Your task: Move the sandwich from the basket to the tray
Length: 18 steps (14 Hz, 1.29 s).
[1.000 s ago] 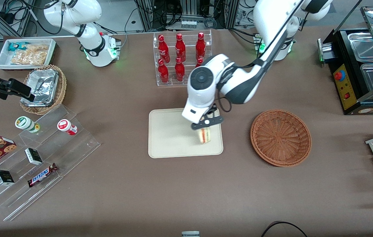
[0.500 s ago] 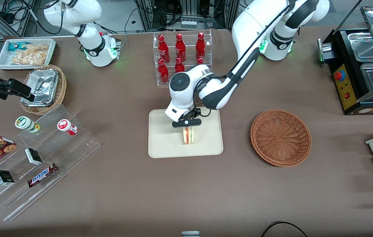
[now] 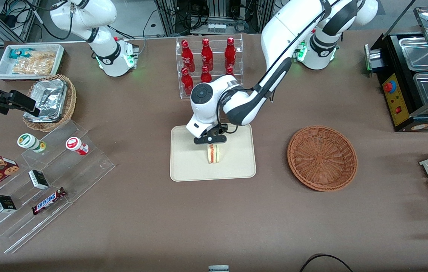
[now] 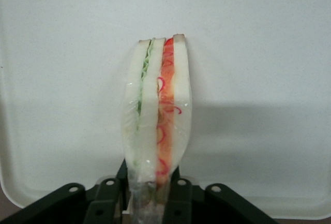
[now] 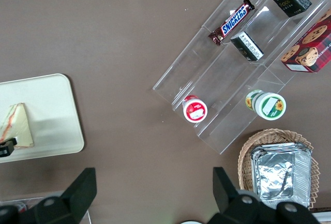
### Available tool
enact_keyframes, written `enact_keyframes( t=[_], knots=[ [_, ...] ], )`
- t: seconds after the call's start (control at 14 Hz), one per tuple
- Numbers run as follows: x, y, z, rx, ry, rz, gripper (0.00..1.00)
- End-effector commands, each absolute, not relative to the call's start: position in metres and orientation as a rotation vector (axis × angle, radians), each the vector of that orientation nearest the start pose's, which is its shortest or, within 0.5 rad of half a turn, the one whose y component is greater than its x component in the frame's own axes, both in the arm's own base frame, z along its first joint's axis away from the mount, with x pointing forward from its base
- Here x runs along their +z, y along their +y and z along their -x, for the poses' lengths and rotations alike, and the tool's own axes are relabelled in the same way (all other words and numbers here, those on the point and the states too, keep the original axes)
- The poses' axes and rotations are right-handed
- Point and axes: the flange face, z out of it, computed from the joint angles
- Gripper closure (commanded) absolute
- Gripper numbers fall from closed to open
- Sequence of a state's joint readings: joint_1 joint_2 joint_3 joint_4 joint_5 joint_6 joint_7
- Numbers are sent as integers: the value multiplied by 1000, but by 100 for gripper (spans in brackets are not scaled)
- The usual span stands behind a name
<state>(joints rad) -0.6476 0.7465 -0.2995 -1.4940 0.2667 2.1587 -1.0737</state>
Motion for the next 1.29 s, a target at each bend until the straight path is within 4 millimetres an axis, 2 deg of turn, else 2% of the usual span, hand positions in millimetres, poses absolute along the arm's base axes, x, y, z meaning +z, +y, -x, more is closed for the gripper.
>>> enact_keyframes(
  t=[0.0,0.07,0.21,0.43,0.57,0.93,1.07,1.21],
  knots=[
    [247,-552,-457,-35,-114,3091,1],
    [256,-550,-460,-48,-127,3095,1],
    [298,-541,-468,-89,-204,3098,1],
    [368,-496,-498,-156,-464,3071,1],
    [413,-449,-514,-201,-671,3018,1],
    [502,-336,-542,-161,-947,2894,1],
    [532,-291,-547,-137,-976,2864,1],
    [554,-244,-546,-41,-911,2876,0]
  ],
)
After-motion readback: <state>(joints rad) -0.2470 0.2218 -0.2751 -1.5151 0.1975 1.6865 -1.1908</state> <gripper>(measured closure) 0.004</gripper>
